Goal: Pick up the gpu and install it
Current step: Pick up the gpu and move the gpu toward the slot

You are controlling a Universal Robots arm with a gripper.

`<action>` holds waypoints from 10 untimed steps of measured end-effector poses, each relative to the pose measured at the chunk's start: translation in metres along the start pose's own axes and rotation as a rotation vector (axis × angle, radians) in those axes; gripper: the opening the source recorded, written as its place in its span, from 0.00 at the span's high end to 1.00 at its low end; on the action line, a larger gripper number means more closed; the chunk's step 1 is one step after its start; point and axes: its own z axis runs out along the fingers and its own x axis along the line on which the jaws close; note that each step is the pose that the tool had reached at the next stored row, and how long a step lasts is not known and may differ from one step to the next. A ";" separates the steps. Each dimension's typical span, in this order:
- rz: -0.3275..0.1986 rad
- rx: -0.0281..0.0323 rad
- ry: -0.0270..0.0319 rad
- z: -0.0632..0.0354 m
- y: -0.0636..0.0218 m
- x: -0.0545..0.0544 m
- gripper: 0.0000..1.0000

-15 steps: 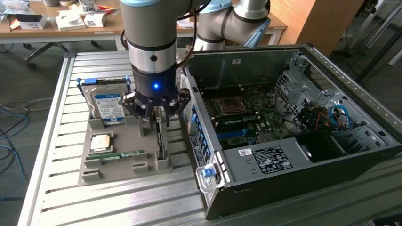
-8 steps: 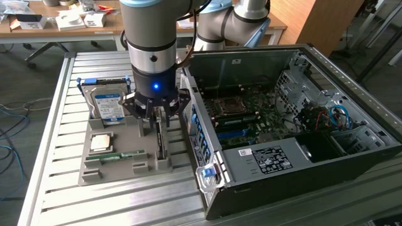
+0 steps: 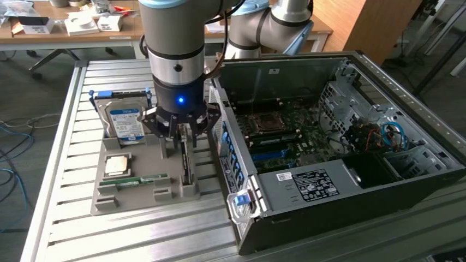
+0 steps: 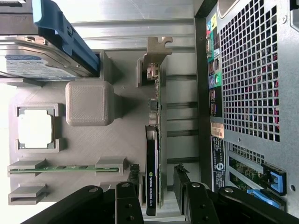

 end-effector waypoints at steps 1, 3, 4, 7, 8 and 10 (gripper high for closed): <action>0.000 0.0000 0.0000 0.0000 0.0000 0.000 0.57; 0.000 -0.0002 -0.0002 0.0005 0.0000 0.000 0.57; 0.000 -0.0005 -0.0003 0.0021 0.0000 0.000 0.57; 0.000 -0.0004 -0.0001 0.0072 -0.0003 0.000 0.57; 0.000 -0.0004 -0.0001 0.0090 -0.0004 0.000 0.57; 0.000 -0.0003 0.0000 0.0126 -0.0005 0.000 0.57</action>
